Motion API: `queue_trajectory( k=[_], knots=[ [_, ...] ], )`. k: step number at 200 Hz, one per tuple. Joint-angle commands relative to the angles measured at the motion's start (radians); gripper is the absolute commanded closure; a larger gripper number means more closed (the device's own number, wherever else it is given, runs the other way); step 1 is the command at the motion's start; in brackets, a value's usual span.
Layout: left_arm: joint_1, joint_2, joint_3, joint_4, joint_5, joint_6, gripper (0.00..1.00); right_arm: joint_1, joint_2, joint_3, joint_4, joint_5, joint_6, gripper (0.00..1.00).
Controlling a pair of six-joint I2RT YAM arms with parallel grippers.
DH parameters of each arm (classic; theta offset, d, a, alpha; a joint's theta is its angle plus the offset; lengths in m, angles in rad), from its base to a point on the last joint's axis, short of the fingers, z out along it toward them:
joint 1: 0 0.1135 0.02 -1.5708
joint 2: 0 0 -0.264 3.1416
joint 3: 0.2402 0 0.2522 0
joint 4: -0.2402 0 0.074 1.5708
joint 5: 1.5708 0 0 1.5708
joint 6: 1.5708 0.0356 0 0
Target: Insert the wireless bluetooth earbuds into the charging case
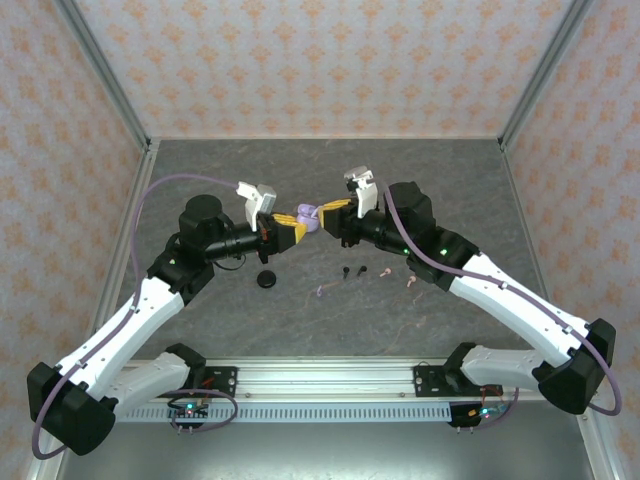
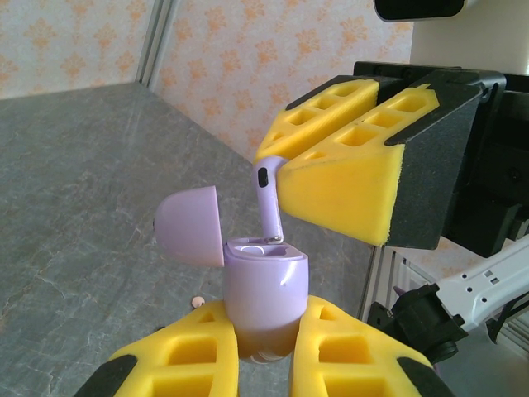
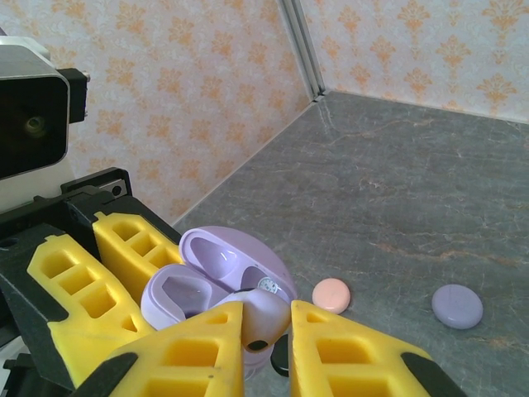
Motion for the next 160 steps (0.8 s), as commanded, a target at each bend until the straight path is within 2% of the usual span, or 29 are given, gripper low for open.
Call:
queue_trajectory(
  k=[1, 160],
  knots=[
    [0.000, -0.010, -0.003, 0.028, 0.019, 0.015, 1.00, 0.010, -0.003, 0.018, -0.012, -0.016, -0.015, 0.82],
    [0.000, -0.008, 0.002, 0.035, 0.029, 0.014, 1.00, 0.010, 0.013, 0.022, 0.027, -0.006, 0.010, 0.82]
  ],
)
